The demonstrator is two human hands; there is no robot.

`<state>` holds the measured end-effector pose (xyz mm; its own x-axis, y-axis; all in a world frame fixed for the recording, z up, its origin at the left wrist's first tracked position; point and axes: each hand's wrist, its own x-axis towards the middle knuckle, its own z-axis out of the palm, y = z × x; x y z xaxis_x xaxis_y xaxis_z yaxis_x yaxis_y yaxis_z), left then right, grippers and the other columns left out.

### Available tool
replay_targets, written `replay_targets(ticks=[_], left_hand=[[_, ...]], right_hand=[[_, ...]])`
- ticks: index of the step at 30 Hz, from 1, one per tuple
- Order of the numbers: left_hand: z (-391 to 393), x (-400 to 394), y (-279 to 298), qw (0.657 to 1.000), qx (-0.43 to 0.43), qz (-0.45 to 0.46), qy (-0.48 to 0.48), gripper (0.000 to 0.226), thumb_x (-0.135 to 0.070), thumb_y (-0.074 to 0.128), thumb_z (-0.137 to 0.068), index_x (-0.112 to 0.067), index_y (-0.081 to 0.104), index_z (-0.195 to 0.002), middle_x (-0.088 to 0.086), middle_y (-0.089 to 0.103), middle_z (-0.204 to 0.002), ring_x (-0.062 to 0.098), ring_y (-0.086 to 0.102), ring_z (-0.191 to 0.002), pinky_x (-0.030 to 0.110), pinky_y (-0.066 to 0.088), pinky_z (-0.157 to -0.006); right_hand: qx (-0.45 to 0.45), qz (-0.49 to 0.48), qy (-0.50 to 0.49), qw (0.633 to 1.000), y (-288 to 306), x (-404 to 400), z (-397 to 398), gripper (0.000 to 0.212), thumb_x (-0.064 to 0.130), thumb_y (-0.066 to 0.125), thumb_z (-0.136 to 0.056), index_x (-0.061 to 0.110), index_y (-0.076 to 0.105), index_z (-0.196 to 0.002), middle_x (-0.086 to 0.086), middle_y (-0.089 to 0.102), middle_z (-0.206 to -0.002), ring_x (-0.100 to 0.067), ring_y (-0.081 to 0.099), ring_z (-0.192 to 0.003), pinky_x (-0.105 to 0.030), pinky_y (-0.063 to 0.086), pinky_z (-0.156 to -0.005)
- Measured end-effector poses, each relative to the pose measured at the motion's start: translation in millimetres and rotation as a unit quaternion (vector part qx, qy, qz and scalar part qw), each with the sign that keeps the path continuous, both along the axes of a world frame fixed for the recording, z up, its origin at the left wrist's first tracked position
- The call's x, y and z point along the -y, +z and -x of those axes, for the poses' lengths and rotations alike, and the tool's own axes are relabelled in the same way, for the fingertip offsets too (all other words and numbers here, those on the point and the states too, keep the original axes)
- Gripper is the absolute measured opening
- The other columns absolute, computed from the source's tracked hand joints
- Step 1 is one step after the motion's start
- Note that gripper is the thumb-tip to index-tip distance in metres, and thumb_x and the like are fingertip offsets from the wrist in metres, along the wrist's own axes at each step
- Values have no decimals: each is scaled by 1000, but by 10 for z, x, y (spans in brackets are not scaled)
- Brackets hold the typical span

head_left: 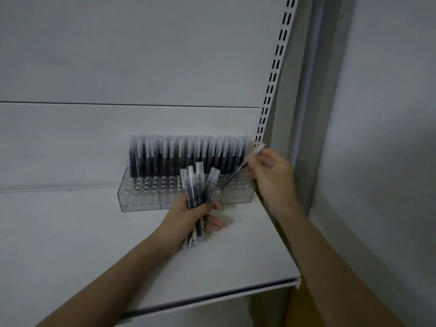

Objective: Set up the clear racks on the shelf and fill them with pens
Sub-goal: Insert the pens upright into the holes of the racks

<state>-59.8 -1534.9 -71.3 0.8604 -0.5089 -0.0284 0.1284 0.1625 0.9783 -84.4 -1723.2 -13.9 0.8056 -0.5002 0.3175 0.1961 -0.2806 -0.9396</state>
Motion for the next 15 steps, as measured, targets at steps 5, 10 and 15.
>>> replay_targets(ticks=[5, 10, 15], left_hand=[[9, -3, 14, 1000, 15, -20, 8, 13, 3, 51, -97, 10, 55, -107, 11, 73, -94, 22, 67, -57, 27, 53, -51], [25, -13, 27, 999, 19, -31, -4, 9, 4, 50, -97, 5, 57, -102, 13, 73, -96, 22, 66, -57, 27, 52, -51], [26, -24, 32, 1000, 15, -22, -6, 10, 4, 50, -97, 2, 55, -106, 11, 73, -93, 25, 67, -59, 29, 54, -52]], right_hand=[[52, 100, -80, 990, 211, 167, -146, 15, 15, 60, -98, 26, 60, -109, 20, 63, -91, 20, 58, -82, -5, 49, -77], [32, 193, -84, 977, 202, 209, -344, 11, 14, 59, -98, 16, 62, -108, 14, 61, -90, 7, 59, -81, -10, 48, -74], [-63, 268, -37, 961, -64, 179, -428, 3, 12, 55, -99, 13, 57, -97, -4, 64, -88, -16, 61, -79, -27, 50, -69]])
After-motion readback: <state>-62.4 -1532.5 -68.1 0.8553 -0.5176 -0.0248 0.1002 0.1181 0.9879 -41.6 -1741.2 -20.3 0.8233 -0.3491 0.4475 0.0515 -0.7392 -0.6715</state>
